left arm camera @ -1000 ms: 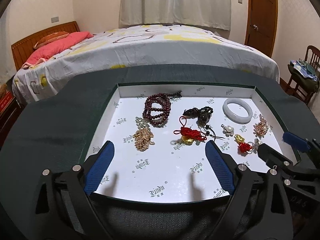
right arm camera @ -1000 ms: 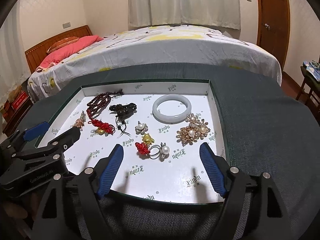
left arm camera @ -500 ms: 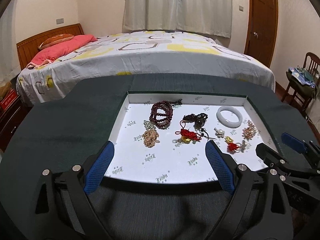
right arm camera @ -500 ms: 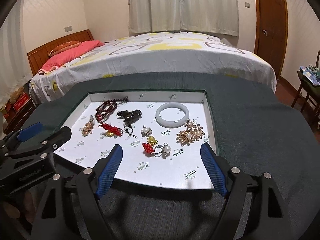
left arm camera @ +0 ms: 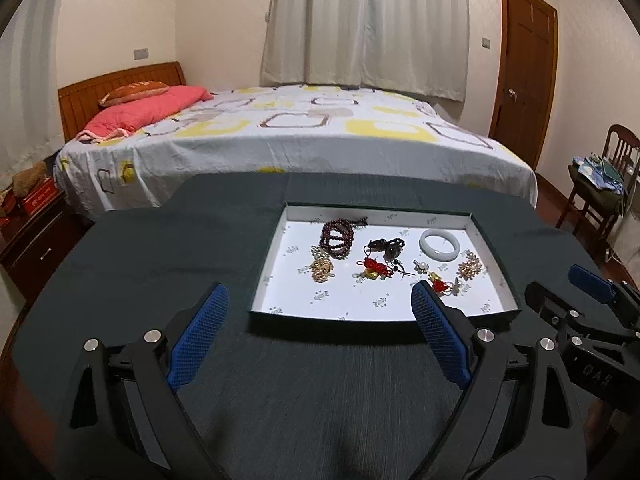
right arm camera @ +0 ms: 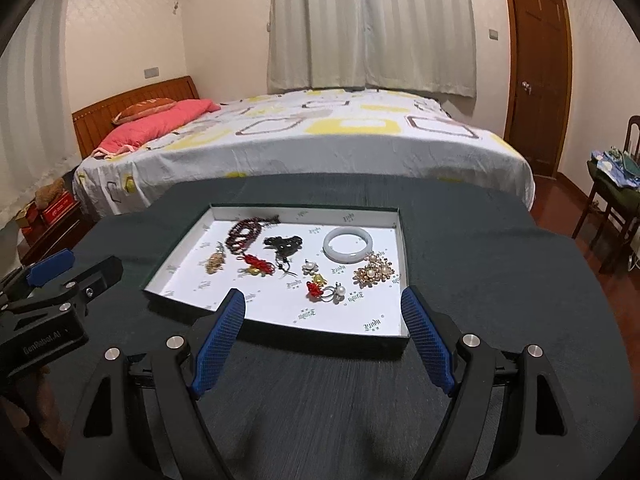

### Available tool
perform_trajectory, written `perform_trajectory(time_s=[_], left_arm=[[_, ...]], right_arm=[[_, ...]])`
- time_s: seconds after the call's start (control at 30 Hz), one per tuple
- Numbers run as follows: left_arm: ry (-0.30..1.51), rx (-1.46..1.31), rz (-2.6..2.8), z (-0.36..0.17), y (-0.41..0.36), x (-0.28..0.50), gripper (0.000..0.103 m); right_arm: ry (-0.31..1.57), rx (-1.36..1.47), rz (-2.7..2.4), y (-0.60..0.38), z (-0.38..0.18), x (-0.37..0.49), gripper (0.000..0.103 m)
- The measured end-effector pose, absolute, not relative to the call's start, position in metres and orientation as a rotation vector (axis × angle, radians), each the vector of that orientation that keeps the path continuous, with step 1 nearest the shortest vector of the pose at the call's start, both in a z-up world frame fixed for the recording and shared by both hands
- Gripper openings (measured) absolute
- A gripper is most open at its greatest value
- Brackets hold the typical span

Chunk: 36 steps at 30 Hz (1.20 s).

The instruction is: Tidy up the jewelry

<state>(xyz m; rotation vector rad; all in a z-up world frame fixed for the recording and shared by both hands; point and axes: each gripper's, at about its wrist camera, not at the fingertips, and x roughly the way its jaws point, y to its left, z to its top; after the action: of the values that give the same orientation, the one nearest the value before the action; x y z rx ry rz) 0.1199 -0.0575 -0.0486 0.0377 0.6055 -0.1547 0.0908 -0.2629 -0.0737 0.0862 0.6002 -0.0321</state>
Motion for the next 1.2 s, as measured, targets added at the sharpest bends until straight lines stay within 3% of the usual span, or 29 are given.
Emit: perform_trajectory(time_s=[0.6,1.2], left_arm=[[0.484,0.017,-0.118,0.011,-0.032,0.036,0.096],[0.447,-0.002,-0.1,0.023,-0.017,0.012,0.097]], right_arm=[[0.494,0.046,-0.039,-0.253,-0.023,0.014,0.081],[0.453,0.034,-0.043,-0.247,-0.012,-0.005,0.082]])
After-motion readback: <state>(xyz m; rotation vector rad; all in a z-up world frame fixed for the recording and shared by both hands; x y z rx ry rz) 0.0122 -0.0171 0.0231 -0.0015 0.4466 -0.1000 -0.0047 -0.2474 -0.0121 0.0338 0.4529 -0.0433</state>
